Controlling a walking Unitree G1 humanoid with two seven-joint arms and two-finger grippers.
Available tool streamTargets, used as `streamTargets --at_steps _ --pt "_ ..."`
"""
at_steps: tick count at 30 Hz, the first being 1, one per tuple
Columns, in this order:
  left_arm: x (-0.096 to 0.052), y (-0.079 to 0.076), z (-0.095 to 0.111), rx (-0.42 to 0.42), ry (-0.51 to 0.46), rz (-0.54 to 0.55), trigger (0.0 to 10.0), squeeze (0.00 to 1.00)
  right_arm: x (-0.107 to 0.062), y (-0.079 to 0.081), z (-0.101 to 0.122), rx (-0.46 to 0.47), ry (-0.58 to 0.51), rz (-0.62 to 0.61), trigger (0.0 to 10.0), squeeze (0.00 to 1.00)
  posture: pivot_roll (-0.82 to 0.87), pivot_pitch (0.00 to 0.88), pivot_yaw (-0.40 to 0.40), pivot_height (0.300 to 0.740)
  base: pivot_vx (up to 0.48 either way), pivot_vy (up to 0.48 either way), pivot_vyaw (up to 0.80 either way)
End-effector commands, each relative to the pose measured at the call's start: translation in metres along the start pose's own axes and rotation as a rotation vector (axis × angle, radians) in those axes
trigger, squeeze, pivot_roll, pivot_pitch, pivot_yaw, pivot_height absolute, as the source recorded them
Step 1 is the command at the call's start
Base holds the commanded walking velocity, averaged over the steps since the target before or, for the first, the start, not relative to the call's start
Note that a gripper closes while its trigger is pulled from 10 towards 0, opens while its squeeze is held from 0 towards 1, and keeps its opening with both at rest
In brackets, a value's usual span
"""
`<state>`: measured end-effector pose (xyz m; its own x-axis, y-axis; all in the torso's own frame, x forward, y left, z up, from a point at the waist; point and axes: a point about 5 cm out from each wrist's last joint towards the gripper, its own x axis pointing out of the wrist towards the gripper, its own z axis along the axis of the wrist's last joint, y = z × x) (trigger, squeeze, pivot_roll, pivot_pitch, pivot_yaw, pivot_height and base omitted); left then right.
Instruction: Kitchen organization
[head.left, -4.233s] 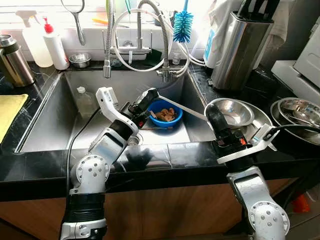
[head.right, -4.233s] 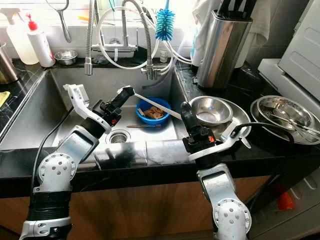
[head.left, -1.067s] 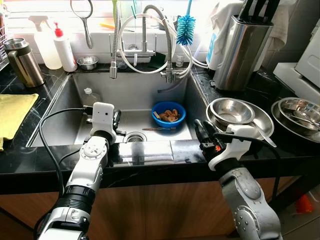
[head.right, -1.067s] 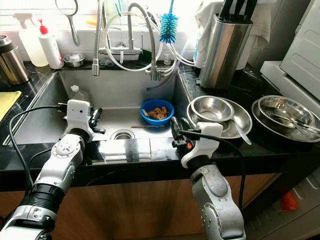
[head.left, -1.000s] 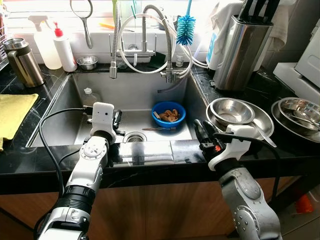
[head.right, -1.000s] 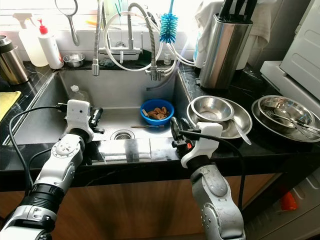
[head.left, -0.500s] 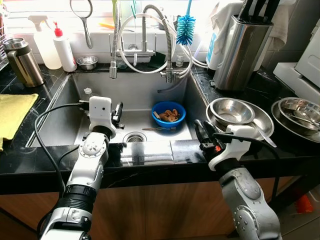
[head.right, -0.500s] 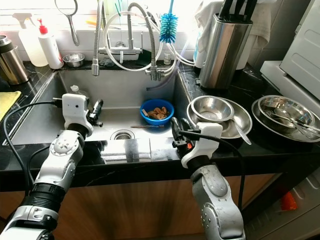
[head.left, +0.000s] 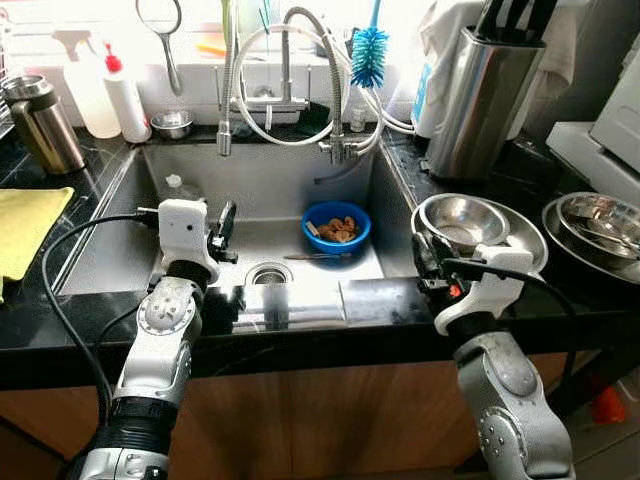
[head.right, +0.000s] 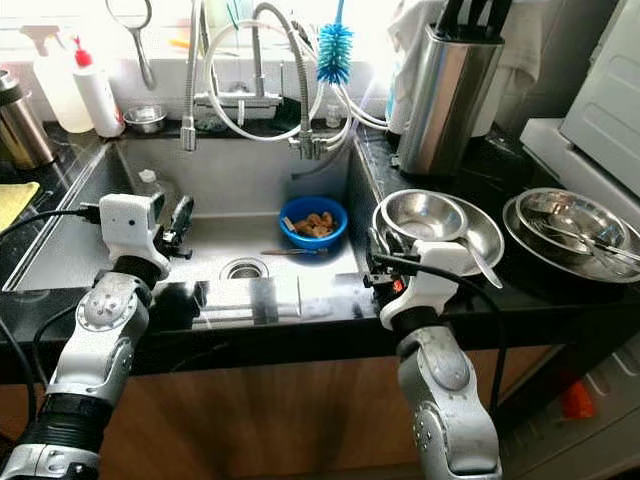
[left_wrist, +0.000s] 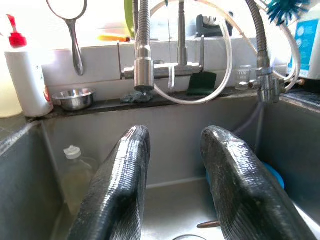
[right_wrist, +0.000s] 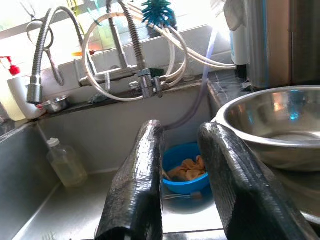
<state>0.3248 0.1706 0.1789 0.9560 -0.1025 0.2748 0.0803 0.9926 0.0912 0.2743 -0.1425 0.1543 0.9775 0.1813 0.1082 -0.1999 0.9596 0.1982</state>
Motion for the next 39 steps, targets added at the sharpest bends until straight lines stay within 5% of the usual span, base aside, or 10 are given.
streamTargets --at_steps 1,13,17,18,19,20,28,36,38,39 --pt "-0.003 0.004 0.004 0.005 -0.010 0.011 10.0 0.00 0.001 -0.001 0.013 -0.039 -0.049 -0.006 10.0 0.00 -0.05 0.061 -0.013 0.740 0.000 0.000 0.00" --pt "-0.006 0.001 0.001 0.005 0.016 0.001 10.0 0.00 -0.012 -0.010 0.024 -0.170 -0.075 -0.099 10.0 0.00 -0.06 0.075 -0.006 0.740 0.000 0.000 0.00" --pt "-0.007 -0.002 -0.002 0.003 0.026 -0.007 10.0 0.00 -0.028 -0.027 0.024 -0.235 -0.085 -0.254 10.0 0.00 -0.06 0.055 -0.004 0.740 0.000 0.000 0.00" --pt "-0.007 -0.003 -0.002 0.003 0.029 -0.008 10.0 0.00 -0.032 -0.030 0.022 -0.241 -0.078 -0.281 10.0 0.34 -0.06 0.055 -0.004 0.740 0.000 0.000 0.00" --pt "-0.007 -0.003 -0.002 0.004 0.032 -0.010 10.0 0.00 -0.037 -0.033 0.019 -0.238 -0.071 -0.315 10.0 0.90 -0.06 0.055 -0.004 0.740 0.000 0.000 0.00" --pt "-0.007 -0.003 -0.003 0.006 0.034 -0.012 10.0 0.00 -0.040 -0.036 0.018 -0.236 -0.071 -0.336 10.0 1.00 -0.06 0.047 -0.004 0.740 0.000 0.000 0.00" --pt "-0.008 -0.005 -0.005 0.005 0.043 -0.025 10.0 0.00 -0.050 -0.060 0.021 -0.239 -0.080 -0.471 10.0 1.00 -0.06 0.021 -0.003 0.740 0.000 0.000 0.00" --pt "-0.006 -0.011 -0.004 0.003 0.036 -0.060 10.0 0.00 -0.043 -0.058 0.016 -0.217 -0.075 -0.442 10.0 1.00 -0.05 0.000 0.000 0.740 0.000 0.000 0.00" --pt "-0.006 -0.011 -0.004 0.012 0.038 -0.065 10.0 0.00 -0.040 -0.056 0.015 -0.211 -0.072 -0.434 10.0 0.00 -0.04 0.000 -0.001 0.740 0.000 0.000 0.00" --pt "-0.006 -0.010 -0.004 0.017 0.039 -0.065 10.0 0.00 -0.039 -0.055 0.014 -0.205 -0.070 -0.432 10.0 0.00 -0.04 0.004 -0.003 0.740 0.000 0.000 0.00"
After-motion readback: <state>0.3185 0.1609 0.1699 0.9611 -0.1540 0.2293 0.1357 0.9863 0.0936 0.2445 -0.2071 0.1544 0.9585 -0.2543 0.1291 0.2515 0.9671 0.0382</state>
